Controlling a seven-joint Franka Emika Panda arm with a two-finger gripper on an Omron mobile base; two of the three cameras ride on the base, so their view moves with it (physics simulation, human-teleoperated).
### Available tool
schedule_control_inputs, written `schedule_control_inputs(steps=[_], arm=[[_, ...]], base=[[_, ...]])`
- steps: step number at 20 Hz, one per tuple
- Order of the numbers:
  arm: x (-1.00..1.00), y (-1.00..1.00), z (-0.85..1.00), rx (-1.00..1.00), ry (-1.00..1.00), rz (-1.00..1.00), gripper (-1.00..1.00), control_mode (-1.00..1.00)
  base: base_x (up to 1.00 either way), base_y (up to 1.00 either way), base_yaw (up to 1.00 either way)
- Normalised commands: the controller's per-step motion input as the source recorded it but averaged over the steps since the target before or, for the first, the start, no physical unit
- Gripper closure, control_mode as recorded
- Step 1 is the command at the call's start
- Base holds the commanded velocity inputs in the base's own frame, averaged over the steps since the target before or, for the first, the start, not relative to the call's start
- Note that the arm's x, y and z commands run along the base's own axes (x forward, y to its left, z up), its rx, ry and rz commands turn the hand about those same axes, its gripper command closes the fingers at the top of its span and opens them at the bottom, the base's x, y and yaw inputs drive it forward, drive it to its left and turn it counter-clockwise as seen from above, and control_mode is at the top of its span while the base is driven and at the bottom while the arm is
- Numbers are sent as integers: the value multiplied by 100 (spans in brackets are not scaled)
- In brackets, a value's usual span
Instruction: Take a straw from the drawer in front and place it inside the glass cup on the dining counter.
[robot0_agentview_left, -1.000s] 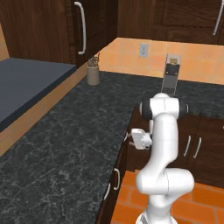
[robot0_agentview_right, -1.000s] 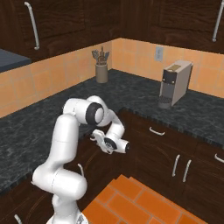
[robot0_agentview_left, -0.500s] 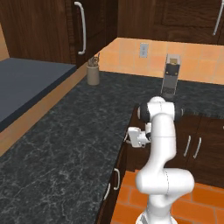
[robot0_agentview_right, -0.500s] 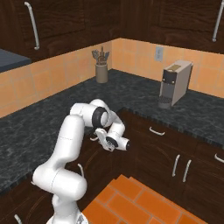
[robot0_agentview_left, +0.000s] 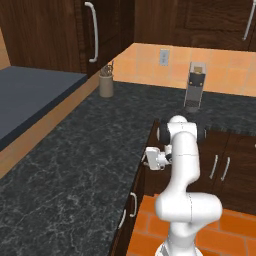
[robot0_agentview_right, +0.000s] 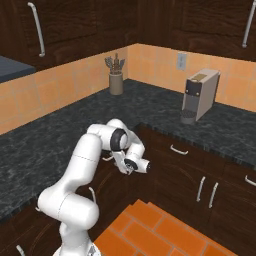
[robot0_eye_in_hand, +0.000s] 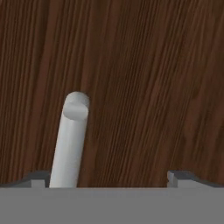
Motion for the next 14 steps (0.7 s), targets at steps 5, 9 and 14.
schedule_control_inputs(steps=[5,9,14], arm=[[-1,37,-3,0,0,0,100,-100],[-48,-3,0,0,0,0,100,-100],[-73,-48,5,0,0,0,100,-100]], base=[[0,0,0],[0,0,0],[0,0,0]])
